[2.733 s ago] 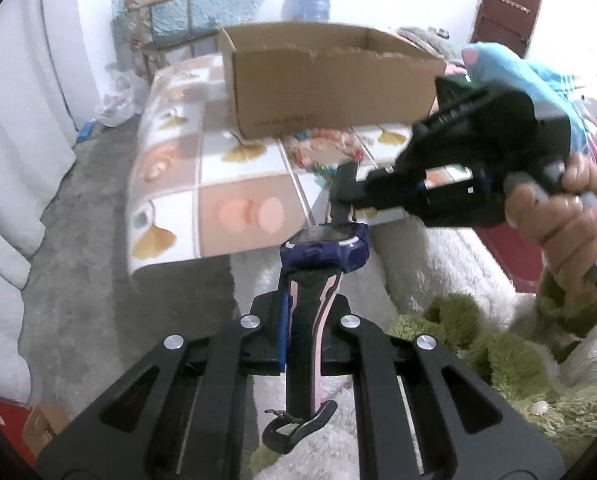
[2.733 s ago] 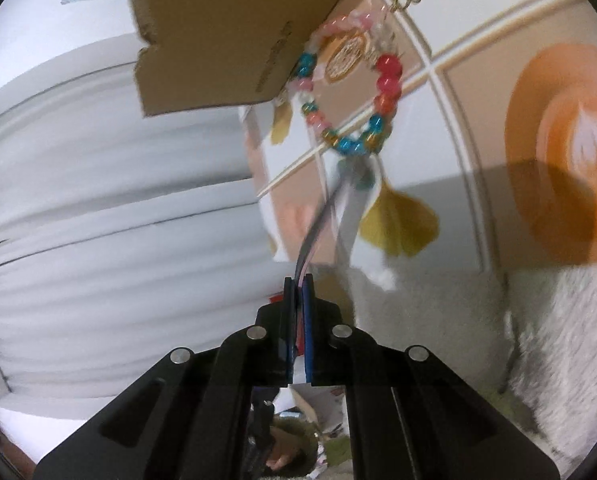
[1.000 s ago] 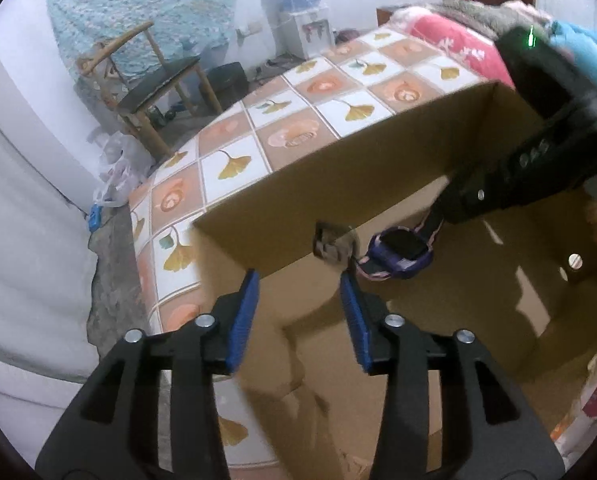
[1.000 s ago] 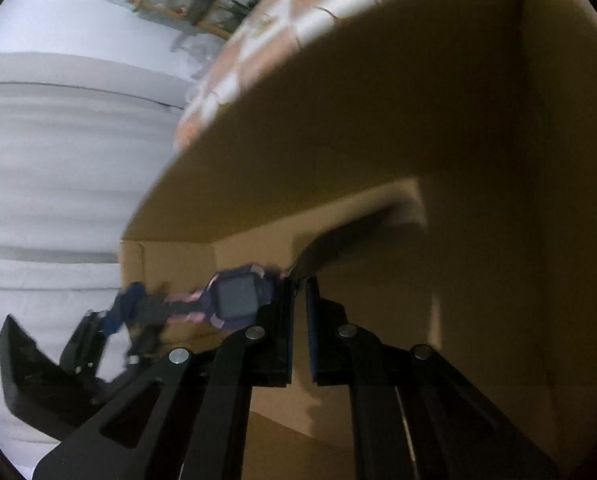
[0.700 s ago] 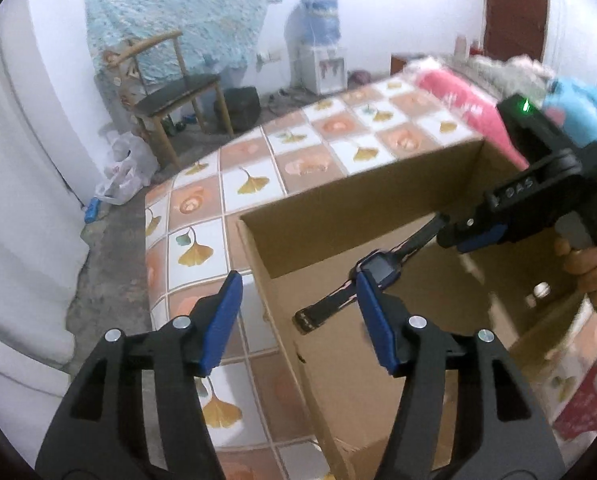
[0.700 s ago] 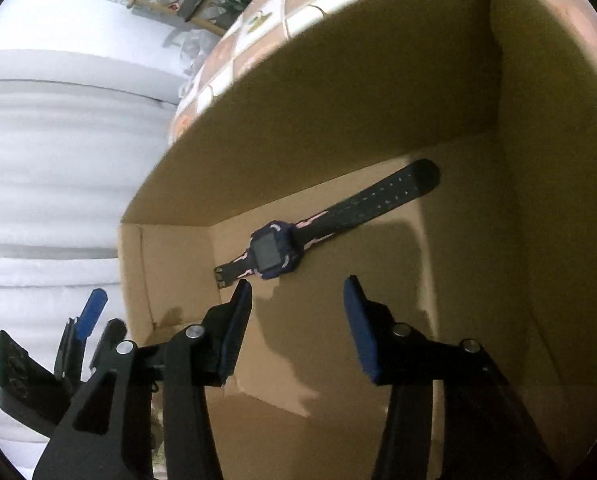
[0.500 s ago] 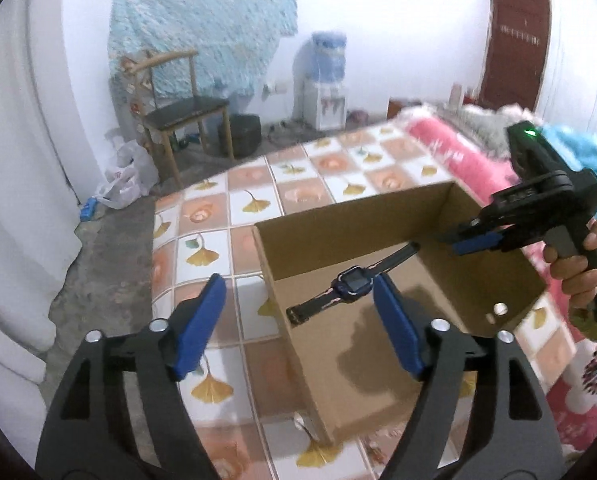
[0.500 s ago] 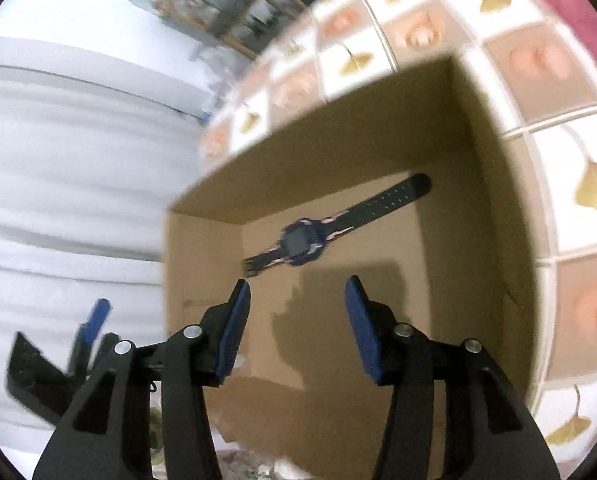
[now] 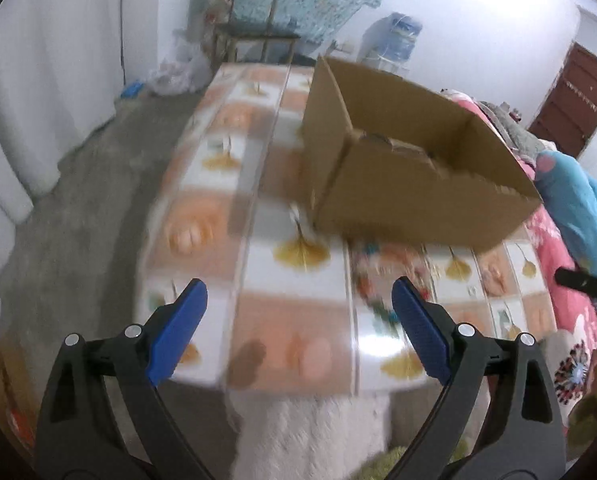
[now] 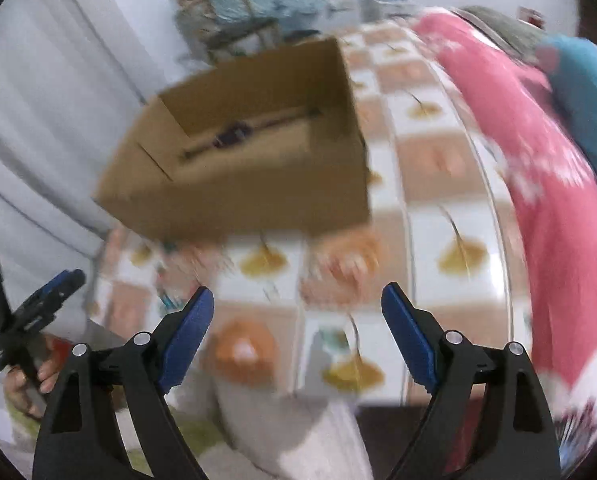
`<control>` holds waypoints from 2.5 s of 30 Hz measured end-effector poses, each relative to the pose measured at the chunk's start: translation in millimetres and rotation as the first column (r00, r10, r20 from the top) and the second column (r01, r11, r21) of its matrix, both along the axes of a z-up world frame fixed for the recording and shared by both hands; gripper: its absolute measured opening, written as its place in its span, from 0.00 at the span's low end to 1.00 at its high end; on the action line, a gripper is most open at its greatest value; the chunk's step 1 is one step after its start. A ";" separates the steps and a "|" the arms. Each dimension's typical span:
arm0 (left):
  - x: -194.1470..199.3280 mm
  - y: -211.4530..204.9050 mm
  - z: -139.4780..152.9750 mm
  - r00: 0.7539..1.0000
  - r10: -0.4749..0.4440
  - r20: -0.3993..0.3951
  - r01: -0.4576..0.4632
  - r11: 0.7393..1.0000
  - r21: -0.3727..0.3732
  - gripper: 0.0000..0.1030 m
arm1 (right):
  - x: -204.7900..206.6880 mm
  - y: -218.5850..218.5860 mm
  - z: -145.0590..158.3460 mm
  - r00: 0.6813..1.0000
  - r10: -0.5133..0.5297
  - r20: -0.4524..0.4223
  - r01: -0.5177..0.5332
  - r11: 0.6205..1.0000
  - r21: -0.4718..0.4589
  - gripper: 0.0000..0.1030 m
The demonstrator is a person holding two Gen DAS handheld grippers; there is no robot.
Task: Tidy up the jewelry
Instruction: 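Withdraw both grippers from the box back toward the bracelets, then lower the left gripper onto the multicolour beaded bracelet and close it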
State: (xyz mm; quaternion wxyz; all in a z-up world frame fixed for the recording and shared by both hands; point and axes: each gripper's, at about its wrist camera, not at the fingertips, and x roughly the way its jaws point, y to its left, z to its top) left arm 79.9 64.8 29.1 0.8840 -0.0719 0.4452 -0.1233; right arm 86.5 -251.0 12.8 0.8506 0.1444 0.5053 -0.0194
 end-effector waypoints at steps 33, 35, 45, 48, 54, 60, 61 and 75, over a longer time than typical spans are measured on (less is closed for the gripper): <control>-7.5 -49.6 -12.6 0.981 -0.180 0.072 0.183 0.982 -0.045 0.92 | 42.3 58.5 -30.7 0.980 0.167 0.104 -0.173 0.983 0.054 0.89; -3.5 -51.8 -14.4 0.981 -0.185 0.063 0.188 0.982 -0.033 0.82 | 47.7 61.8 -37.1 0.980 0.177 0.088 -0.183 0.981 0.068 0.83; 18.6 -63.7 -36.9 0.977 -0.206 -0.058 0.205 0.979 -0.023 0.40 | 61.5 70.5 -48.0 0.972 0.230 0.047 -0.234 0.965 0.114 0.57; 23.8 -63.6 -40.1 0.975 -0.208 -0.077 0.205 0.978 -0.041 0.40 | 63.0 75.3 -46.7 0.968 0.248 0.047 -0.252 0.960 0.120 0.50; 30.6 -67.5 -42.9 0.974 -0.213 -0.082 0.212 0.977 -0.026 0.39 | 66.4 90.0 -40.3 0.949 0.309 0.071 -0.314 0.945 0.093 0.36; 31.2 -74.5 -38.9 0.971 -0.234 -0.051 0.235 0.972 0.021 0.37 | 77.4 113.7 -37.9 0.912 0.402 0.083 -0.406 0.913 0.040 0.34; 29.2 -75.9 -35.1 0.968 -0.248 -0.029 0.249 0.968 0.031 0.34 | 80.0 114.8 -38.5 0.910 0.406 0.080 -0.410 0.911 0.043 0.34; 36.4 -122.6 -42.3 0.853 -0.522 -0.019 0.520 0.845 0.128 0.18 | 76.0 74.9 -50.7 0.962 0.273 0.018 -0.274 0.956 0.104 0.28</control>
